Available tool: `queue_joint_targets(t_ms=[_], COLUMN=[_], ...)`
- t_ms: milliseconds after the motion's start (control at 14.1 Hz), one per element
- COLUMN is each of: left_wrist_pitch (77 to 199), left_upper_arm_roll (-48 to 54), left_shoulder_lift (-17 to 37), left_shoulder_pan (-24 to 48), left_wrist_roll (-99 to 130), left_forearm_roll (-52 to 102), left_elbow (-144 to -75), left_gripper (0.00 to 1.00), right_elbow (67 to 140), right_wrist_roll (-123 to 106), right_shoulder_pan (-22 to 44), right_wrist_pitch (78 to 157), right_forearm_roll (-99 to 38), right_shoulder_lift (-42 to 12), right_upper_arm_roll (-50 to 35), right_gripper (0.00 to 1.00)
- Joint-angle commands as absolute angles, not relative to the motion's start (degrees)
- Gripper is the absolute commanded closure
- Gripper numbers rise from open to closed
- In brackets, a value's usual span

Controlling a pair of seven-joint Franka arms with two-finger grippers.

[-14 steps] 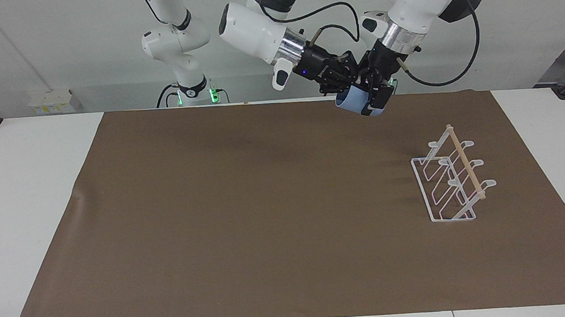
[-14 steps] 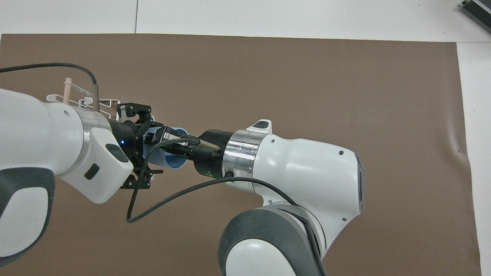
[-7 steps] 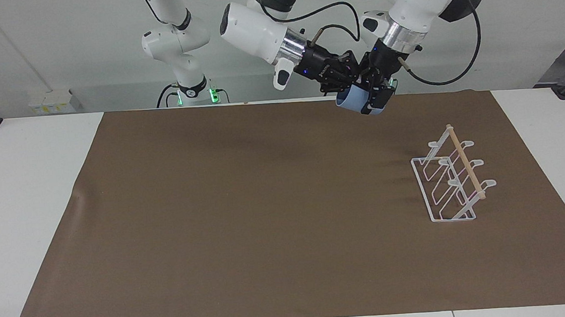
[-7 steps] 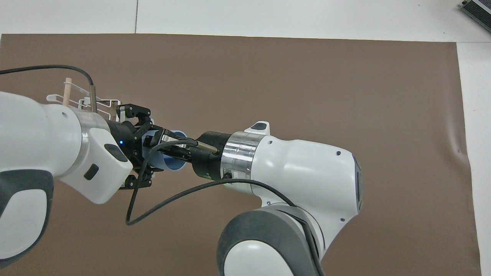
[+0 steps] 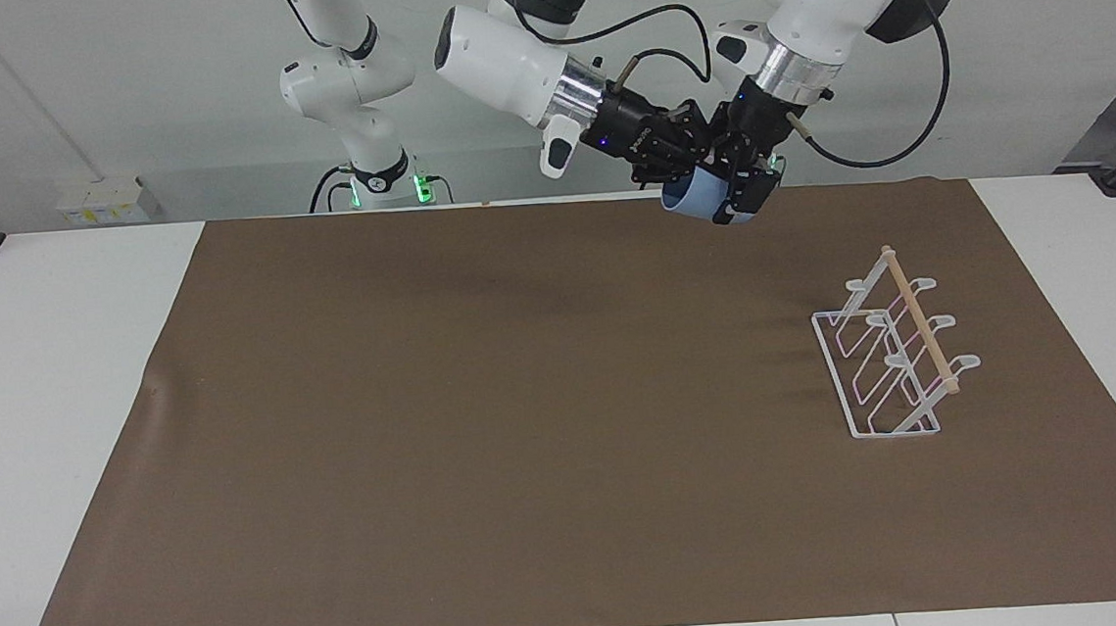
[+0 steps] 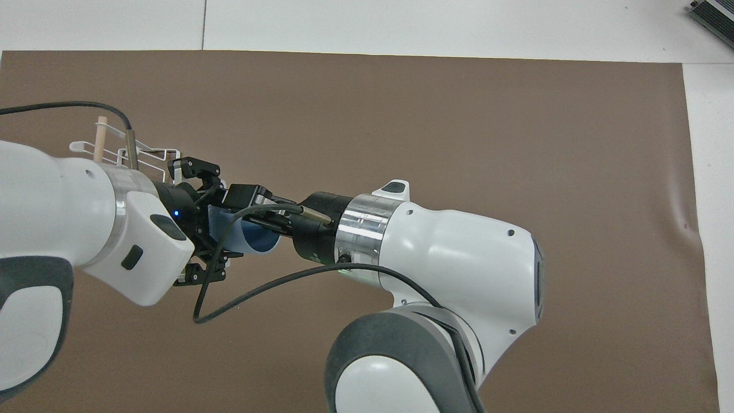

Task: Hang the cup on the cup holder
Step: 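Grasp the blue cup with the left gripper and open the right gripper, then lift the cup with the left gripper while the right gripper withdraws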

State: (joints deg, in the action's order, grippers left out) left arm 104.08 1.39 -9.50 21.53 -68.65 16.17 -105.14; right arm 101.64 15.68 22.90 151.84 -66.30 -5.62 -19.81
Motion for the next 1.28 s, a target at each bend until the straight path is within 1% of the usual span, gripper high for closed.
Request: queue_joint_targets(t_ms=[0,213,426,639,781,994,1206], left_wrist_pitch=[104.0,104.0,103.4,101.7,98.5,97.6,100.4], left_upper_arm_roll=[1.1,1.0,0.9,0.9,1.0,1.1,1.8], left_shoulder_lift=[-11.4,-11.4,-11.6,-11.6,-11.8,-12.0,-13.1], left_shoulder_pan=[22.4,22.3,20.7,19.7,19.4,19.5,20.5], left_wrist_roll=[-67.7,-67.4,-66.5,-66.5,-65.6,-58.6,-53.4], left_forearm_roll=[16.8,16.7,14.5,7.8,0.8,-6.2,-17.6], left_elbow=[-107.5,-107.5,-108.1,-108.0,-107.8,-107.7,-110.2], left_gripper=[1.0,1.0,1.0,1.0,1.0,1.0,1.0], right_elbow=[100.8,100.8,100.8,101.1,101.5,101.9,101.9], right_wrist_roll=[15.6,15.4,15.2,15.0,14.4,9.7,2.3], right_shoulder_pan=[22.6,22.4,22.1,21.9,21.8,20.1,16.7], right_wrist_pitch=[152.9,152.9,152.9,152.8,152.5,150.9,146.8], right_forearm_roll=[-67.2,-67.0,-67.0,-66.9,-66.0,-57.7,-47.1], right_shoulder_lift=[-5.8,-5.8,-5.8,-5.7,-5.5,-5.5,-5.8], right_upper_arm_roll=[-20.1,-20.0,-20.0,-20.0,-19.7,-19.5,-19.5], right_gripper=[0.0,0.0,0.0,0.0,0.0,0.0,0.0])
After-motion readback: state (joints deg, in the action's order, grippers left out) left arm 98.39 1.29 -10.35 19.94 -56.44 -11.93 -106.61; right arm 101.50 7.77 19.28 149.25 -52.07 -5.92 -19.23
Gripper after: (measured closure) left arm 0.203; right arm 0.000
